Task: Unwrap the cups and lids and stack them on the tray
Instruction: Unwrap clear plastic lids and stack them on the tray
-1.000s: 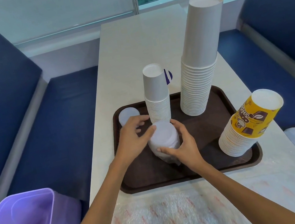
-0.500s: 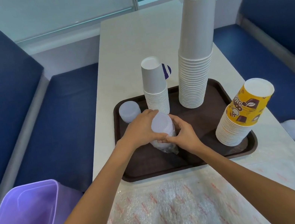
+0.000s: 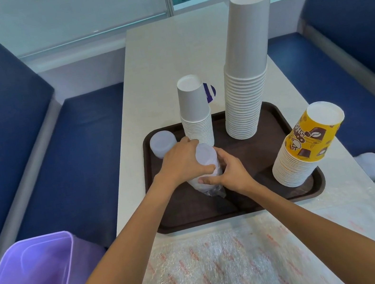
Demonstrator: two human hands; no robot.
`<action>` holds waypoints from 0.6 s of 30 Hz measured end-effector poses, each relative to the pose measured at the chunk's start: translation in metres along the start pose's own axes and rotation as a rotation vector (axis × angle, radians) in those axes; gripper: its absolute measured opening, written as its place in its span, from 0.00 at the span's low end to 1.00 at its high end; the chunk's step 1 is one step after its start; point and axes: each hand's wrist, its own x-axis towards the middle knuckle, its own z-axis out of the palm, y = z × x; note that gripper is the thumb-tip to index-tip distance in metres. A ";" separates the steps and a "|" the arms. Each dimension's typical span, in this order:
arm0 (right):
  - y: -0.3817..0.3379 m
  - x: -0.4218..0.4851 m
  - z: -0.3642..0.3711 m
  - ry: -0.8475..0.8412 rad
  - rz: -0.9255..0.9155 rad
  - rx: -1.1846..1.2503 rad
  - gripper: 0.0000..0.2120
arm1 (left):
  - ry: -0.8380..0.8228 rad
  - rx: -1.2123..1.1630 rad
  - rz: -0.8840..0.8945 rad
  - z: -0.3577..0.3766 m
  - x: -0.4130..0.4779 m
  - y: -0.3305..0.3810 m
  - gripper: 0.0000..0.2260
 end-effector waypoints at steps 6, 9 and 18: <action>0.003 0.002 -0.002 -0.020 0.000 -0.023 0.38 | 0.063 -0.238 -0.076 -0.021 -0.007 -0.009 0.30; 0.004 0.003 -0.004 -0.017 -0.019 -0.052 0.37 | 0.132 -0.311 -0.162 -0.031 -0.010 -0.026 0.28; 0.006 0.008 -0.012 -0.049 -0.033 -0.081 0.35 | 0.235 -0.253 -0.440 -0.002 0.023 -0.078 0.34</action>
